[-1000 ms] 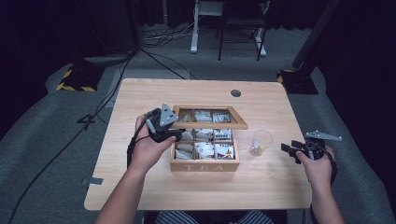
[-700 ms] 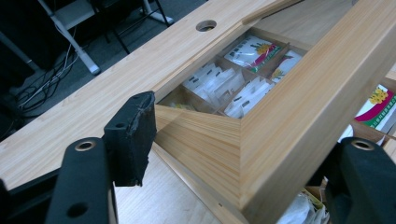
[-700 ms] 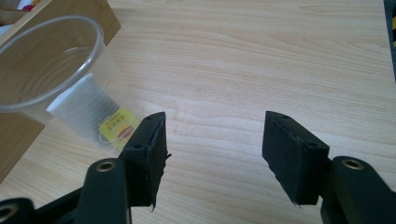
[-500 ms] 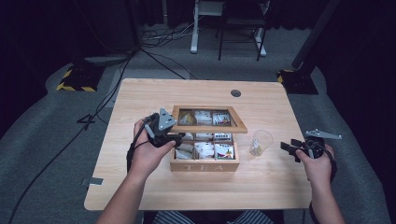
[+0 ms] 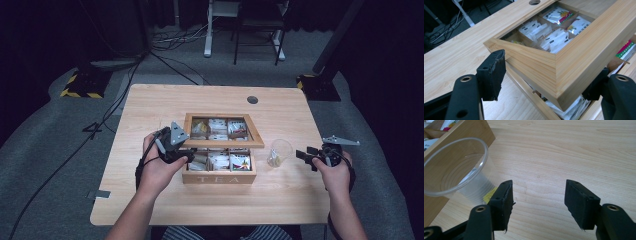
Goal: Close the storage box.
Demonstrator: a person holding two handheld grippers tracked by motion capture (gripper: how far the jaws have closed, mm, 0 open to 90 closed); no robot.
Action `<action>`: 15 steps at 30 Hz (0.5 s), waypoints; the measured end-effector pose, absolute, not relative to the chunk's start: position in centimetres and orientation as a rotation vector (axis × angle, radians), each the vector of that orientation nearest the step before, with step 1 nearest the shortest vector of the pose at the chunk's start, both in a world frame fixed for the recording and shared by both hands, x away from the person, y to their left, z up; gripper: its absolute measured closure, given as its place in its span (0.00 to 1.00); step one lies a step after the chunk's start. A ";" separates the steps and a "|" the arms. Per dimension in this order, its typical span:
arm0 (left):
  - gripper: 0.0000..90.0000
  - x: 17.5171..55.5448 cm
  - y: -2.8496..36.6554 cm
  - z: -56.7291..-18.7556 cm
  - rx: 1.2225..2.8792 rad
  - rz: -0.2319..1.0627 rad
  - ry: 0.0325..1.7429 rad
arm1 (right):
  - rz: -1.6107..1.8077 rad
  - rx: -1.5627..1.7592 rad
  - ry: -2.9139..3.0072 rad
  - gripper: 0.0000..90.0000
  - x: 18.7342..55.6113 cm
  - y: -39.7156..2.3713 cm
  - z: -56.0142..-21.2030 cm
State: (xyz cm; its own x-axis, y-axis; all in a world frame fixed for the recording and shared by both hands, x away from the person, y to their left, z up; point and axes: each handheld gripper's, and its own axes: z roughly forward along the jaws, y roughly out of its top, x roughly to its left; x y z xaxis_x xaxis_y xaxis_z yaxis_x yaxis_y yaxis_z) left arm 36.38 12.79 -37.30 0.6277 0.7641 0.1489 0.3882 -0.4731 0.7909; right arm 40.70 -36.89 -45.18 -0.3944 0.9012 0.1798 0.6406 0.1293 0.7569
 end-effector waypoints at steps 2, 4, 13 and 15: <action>0.35 36.2 12.7 -37.4 2.113 0.647 0.896 | 1.138 1.499 2.095 0.46 40.8 -36.9 -45.2; 0.35 36.1 12.7 -37.6 2.119 0.650 0.898 | 1.139 1.496 2.098 0.46 40.9 -36.8 -45.2; 0.35 35.6 12.6 -38.1 2.144 0.653 0.915 | 1.146 1.492 2.111 0.45 41.3 -36.5 -45.3; 0.35 35.6 12.6 -38.2 2.145 0.653 0.915 | 1.145 1.492 2.113 0.45 41.4 -36.4 -45.3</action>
